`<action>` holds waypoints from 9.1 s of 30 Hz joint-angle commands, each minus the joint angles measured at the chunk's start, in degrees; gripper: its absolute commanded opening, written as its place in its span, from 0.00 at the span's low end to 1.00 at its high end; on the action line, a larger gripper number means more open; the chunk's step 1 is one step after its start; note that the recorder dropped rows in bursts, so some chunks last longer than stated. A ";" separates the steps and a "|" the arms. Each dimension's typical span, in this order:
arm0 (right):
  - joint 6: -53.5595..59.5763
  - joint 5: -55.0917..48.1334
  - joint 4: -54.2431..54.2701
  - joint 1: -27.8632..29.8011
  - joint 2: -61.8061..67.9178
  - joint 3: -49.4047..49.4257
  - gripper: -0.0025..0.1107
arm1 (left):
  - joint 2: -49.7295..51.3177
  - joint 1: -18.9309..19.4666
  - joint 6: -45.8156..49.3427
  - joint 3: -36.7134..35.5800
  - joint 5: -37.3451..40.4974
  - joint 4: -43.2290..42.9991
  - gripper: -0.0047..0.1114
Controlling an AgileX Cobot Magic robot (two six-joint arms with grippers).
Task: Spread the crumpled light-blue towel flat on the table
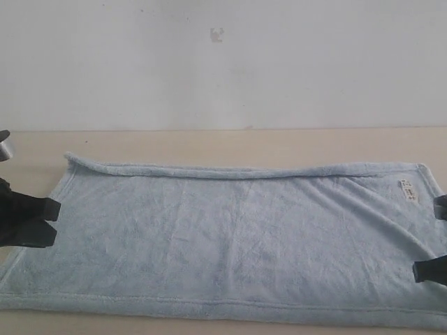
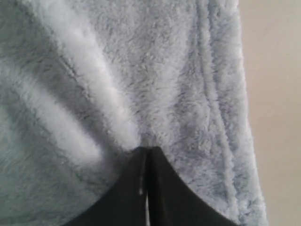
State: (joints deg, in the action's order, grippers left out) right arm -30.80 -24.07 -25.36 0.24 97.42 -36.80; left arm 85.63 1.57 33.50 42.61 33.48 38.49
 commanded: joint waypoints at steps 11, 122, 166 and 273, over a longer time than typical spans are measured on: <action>-0.21 10.25 2.70 -3.72 -17.75 1.52 0.02 | 1.07 -0.31 3.67 -0.25 -2.61 0.21 0.08; 53.19 -11.45 45.63 -12.80 35.39 -77.62 0.02 | 6.71 -0.20 -39.93 5.61 -12.26 -45.36 0.08; 44.71 -3.70 30.87 3.84 33.32 -56.48 0.02 | 6.71 -0.20 -39.51 5.61 -14.01 -43.36 0.08; 46.31 7.16 42.78 -8.20 8.86 -41.34 0.02 | 26.23 1.03 -33.50 38.95 -12.27 -45.02 0.08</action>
State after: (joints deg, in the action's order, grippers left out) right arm 14.94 -20.93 17.15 -7.97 110.07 -81.25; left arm 115.73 2.87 0.00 83.66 20.00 -7.46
